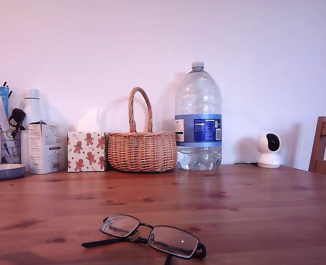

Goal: Pick up the glasses and open them, then place them back on the table

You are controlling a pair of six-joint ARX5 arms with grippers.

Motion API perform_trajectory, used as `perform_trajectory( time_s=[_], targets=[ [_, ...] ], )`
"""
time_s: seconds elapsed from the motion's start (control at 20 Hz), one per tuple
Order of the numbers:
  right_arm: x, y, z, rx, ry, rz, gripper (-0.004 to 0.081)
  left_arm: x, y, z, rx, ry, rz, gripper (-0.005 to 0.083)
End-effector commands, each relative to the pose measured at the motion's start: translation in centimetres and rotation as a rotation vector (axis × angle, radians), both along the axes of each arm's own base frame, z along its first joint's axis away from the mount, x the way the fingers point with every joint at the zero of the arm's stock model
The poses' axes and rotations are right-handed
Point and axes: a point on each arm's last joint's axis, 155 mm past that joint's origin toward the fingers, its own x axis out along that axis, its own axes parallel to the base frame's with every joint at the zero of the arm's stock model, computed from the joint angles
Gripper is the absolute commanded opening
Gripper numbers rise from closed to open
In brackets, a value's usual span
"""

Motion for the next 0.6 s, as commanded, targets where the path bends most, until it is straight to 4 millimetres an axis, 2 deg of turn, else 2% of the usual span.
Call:
perform_trajectory(
  time_s=[0.0,0.2,0.35,0.55],
  targets=[
    [-0.7,1.3,-0.8,-0.001,0.017,0.061,-0.0011,-0.3,-0.7,-0.2,0.018,-0.013,-0.034,-0.0024],
    [-2.8,4.5,-1.0,-0.001,0.026,0.212,-0.0011,-1.3,-2.4,-0.7,0.049,-0.012,-0.12,-0.0024],
    [-4.1,6.0,-1.2,-0.007,0.033,0.295,-0.0011,-2.1,-3.7,-1.4,0.08,0.001,-0.184,-0.0024],
    [-4.6,6.4,-2.0,-0.039,0.057,0.306,-0.0011,-2.8,-5.0,-1.9,0.136,0.002,-0.243,-0.0024]
  ],
)
